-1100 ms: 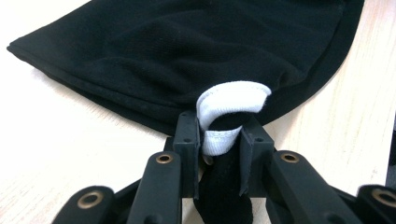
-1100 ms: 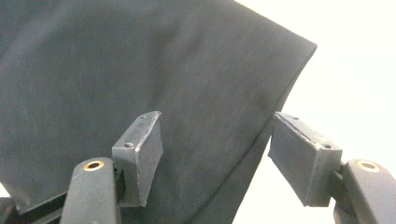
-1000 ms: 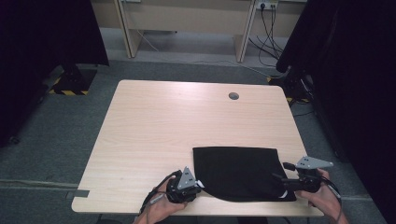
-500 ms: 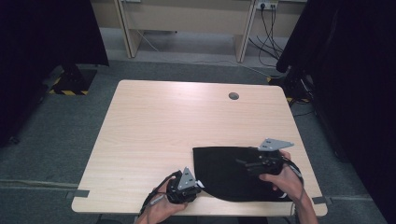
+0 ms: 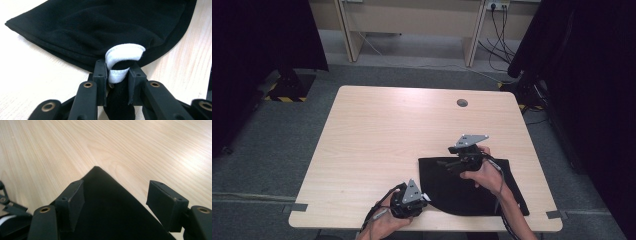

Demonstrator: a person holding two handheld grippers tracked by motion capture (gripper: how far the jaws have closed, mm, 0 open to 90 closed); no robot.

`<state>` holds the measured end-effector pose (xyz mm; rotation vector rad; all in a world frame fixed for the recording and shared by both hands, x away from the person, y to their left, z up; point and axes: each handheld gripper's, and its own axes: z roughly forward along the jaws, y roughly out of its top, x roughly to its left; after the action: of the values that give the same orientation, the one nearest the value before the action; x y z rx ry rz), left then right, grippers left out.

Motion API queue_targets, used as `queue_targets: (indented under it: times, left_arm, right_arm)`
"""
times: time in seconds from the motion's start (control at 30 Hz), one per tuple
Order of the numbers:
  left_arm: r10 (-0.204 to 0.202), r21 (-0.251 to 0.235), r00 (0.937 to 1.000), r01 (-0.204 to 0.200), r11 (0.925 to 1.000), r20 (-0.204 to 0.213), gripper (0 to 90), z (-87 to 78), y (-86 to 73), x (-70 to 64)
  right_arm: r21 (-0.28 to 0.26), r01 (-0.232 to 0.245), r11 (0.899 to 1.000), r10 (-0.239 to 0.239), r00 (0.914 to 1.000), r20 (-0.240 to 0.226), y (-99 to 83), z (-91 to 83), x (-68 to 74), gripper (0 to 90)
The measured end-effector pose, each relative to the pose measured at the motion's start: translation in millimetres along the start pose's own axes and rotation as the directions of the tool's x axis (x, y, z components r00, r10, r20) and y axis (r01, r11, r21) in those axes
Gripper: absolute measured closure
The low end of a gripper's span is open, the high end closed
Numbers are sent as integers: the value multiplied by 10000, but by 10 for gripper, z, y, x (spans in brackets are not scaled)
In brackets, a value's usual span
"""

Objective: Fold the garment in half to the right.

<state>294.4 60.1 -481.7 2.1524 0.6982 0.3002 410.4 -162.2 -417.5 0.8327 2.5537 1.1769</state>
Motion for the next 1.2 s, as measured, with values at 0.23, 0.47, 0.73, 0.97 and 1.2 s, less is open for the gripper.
queue_targets:
  times: [0.23, 0.47, 0.73, 0.97, 1.2]
  left_arm:
    - [129, -50, 9998, -130, 9999, -118, 724, -1, 4, 6]
    - [-30, -4, 10000, 30, 10000, 16, 724, 0, 0, 2]
    - [-71, 2, 10000, 71, 10000, 61, 723, -2, 1, 10]
    - [-107, -27, 9999, 107, 9999, 123, 725, -2, 0, 20]
    - [42, -450, 10000, -40, 9990, 47, 745, -107, 70, 54]
  right_arm:
    - [493, 316, 9983, -298, 9989, -366, 142, 320, 69, 362]
    - [949, 671, 9932, -619, 9965, -570, 250, 611, 137, 428]
    - [1709, 654, 9831, -528, 9956, -771, 239, 848, 164, 533]
    - [1856, 772, 9796, -625, 9945, -838, 210, 895, 138, 781]
    - [1429, 881, 9858, -740, 9921, -1010, 265, 834, 131, 857]
